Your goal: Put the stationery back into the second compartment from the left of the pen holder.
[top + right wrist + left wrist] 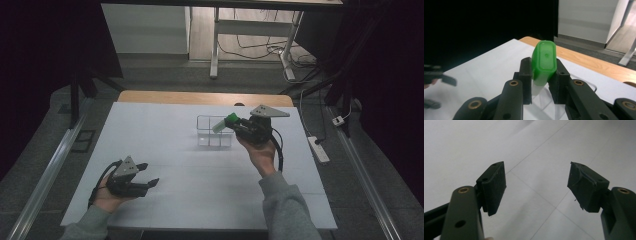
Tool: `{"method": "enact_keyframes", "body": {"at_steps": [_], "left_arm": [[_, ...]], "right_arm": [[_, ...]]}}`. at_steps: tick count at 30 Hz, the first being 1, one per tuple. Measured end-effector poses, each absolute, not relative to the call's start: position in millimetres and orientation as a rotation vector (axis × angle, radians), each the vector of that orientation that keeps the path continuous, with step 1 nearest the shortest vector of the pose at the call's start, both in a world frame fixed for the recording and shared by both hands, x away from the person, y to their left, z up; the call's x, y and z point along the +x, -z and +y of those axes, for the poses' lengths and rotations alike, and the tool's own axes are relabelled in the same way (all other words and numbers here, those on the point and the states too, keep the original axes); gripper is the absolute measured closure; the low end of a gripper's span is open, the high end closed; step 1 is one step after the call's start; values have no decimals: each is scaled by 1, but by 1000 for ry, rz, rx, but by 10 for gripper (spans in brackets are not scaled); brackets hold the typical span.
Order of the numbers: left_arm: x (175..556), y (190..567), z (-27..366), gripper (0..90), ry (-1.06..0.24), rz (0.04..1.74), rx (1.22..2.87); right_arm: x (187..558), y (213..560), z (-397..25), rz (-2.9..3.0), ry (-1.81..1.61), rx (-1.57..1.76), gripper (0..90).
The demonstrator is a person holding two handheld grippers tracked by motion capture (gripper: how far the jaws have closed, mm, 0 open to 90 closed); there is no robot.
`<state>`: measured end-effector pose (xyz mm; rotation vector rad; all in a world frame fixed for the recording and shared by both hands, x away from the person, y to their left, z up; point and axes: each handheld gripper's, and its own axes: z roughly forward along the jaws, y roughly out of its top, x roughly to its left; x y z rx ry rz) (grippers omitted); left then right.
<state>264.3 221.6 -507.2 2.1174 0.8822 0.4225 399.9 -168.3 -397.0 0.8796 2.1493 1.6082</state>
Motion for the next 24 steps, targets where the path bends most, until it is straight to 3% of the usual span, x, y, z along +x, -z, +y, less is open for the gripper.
{"method": "enact_keyframes", "body": {"at_steps": [13,16,24], "left_arm": [[271,516,233,294,-405,933,2112],[271,516,234,292,-407,941,2109],[269,514,235,290,-412,952,2100]], "right_arm": [[446,412,-156,2173,-1509,969,725],[449,421,-153,2196,-1487,998,549],[420,429,-178,2212,-1472,963,487]]}}
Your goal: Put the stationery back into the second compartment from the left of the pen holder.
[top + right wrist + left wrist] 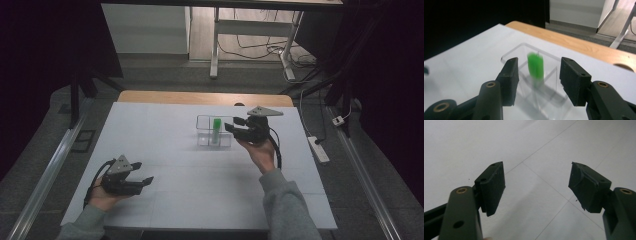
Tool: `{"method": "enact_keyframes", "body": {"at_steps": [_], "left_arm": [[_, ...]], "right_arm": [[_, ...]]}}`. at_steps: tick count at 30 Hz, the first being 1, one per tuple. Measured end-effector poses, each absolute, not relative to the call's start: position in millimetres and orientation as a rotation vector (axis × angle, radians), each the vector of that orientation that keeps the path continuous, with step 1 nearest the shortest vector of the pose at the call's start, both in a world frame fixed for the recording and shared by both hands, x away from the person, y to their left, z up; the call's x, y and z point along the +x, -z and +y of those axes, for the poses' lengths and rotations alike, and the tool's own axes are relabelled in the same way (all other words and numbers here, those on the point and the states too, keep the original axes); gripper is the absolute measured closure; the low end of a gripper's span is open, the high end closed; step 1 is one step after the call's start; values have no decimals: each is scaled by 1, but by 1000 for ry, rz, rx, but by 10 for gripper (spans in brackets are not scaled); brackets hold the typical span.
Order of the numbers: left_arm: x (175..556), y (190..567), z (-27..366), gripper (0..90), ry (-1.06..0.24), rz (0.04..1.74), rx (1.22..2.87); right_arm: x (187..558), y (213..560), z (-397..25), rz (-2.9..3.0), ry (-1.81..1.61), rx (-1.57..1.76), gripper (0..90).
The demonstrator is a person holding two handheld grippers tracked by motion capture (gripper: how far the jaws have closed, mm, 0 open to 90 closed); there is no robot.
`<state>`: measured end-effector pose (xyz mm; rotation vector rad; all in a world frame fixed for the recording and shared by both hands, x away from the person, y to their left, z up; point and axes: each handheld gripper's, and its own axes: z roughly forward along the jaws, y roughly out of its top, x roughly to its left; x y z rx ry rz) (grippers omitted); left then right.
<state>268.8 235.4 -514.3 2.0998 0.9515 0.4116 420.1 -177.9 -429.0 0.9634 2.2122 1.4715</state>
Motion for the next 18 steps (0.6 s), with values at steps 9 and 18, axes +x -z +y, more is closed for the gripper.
{"method": "enact_keyframes", "body": {"at_steps": [9,18], "left_arm": [[270,515,235,288,-406,963,2099],[271,514,237,288,-400,966,2087]], "right_arm": [[372,444,-227,2273,-1430,911,464],[330,480,-272,2340,-1332,899,445]]}}
